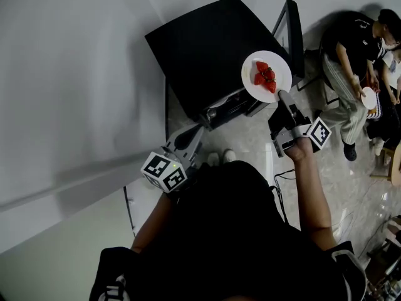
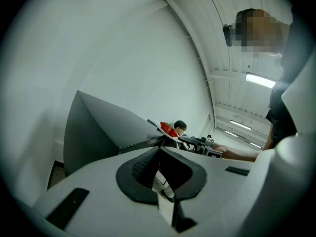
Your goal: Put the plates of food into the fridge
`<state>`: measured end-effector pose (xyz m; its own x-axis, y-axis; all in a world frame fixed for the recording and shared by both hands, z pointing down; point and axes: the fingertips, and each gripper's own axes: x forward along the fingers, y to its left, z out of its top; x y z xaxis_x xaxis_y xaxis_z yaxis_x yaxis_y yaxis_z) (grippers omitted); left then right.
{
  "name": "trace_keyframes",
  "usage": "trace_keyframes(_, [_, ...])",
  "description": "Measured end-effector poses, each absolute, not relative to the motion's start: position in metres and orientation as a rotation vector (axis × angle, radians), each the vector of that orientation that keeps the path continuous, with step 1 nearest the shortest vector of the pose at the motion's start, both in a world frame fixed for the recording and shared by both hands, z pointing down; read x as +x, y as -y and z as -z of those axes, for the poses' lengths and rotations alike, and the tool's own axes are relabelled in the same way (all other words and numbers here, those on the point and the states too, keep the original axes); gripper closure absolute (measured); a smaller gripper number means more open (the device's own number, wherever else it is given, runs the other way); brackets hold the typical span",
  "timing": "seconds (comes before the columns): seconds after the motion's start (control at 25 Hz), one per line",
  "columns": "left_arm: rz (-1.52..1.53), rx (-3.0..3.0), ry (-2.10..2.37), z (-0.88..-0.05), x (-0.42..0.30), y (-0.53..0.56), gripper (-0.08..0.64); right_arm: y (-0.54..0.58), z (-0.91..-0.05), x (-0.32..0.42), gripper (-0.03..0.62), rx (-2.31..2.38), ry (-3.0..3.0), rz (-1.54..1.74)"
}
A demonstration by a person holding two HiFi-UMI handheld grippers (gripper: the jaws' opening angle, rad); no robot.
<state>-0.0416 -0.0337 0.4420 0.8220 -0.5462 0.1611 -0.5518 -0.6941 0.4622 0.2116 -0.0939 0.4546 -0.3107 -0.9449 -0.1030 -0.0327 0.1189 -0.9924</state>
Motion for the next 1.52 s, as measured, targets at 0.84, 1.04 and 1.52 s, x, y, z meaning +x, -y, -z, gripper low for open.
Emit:
trace_keyframes(0.84, [-0.074,2.459,0.743,-0.459,-0.037,0.071,0.537,0.081,-0.497,0.228,0.552,-1.077,-1.491,1.381])
trace_keyframes(1.04, [-0.083,2.459,0.75,-0.454,-0.034,0.068,0.537,0.078,-0.515,0.227,0.552,-1.076,-1.442,1.413])
trace_keyframes(1.52, [-0.081,2.46,0.794,-0.444,-0.048,0.06,0.537,0.087,-0.56,0.206,0.552,-1.1,-1.469,1.487])
